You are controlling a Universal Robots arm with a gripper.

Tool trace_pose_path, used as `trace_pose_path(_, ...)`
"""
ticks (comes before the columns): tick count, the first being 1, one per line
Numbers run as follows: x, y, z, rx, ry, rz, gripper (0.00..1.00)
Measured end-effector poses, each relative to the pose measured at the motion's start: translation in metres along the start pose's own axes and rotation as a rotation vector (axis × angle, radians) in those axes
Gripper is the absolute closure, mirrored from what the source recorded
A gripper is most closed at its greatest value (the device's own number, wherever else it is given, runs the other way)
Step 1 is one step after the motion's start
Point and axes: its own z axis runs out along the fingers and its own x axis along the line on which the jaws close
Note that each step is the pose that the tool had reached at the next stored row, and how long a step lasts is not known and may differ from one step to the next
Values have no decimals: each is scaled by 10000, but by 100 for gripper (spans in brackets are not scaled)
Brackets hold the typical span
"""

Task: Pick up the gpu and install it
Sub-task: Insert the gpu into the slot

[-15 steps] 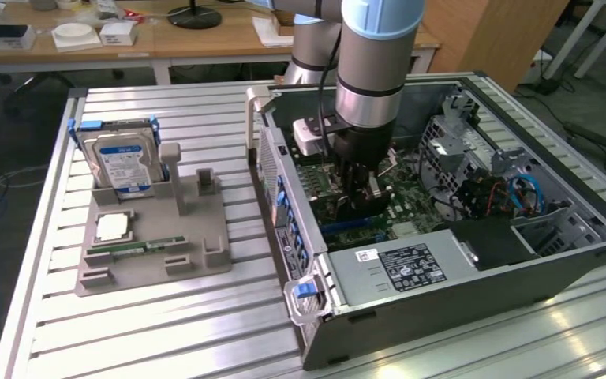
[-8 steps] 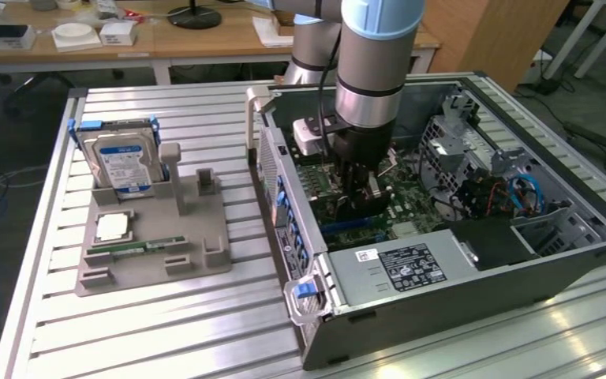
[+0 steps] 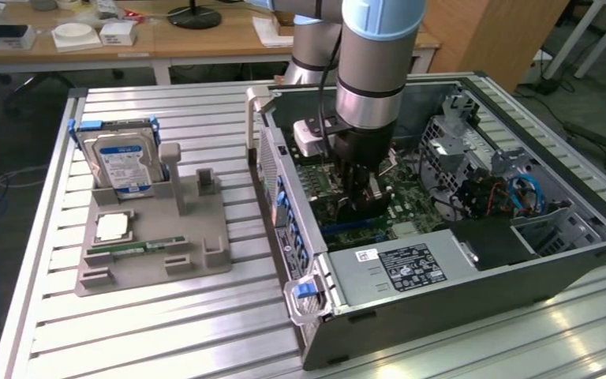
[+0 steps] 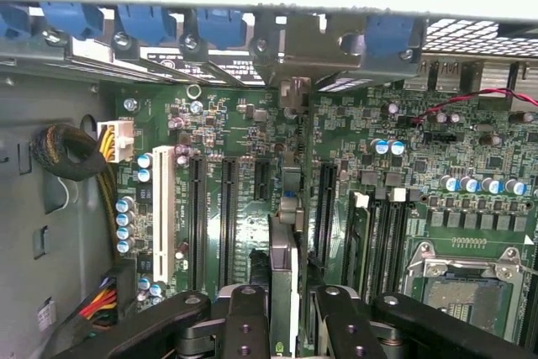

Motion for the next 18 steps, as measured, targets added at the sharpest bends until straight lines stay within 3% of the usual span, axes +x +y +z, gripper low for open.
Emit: trace_pose_path(18, -15, 4, 38, 3, 9, -1, 74)
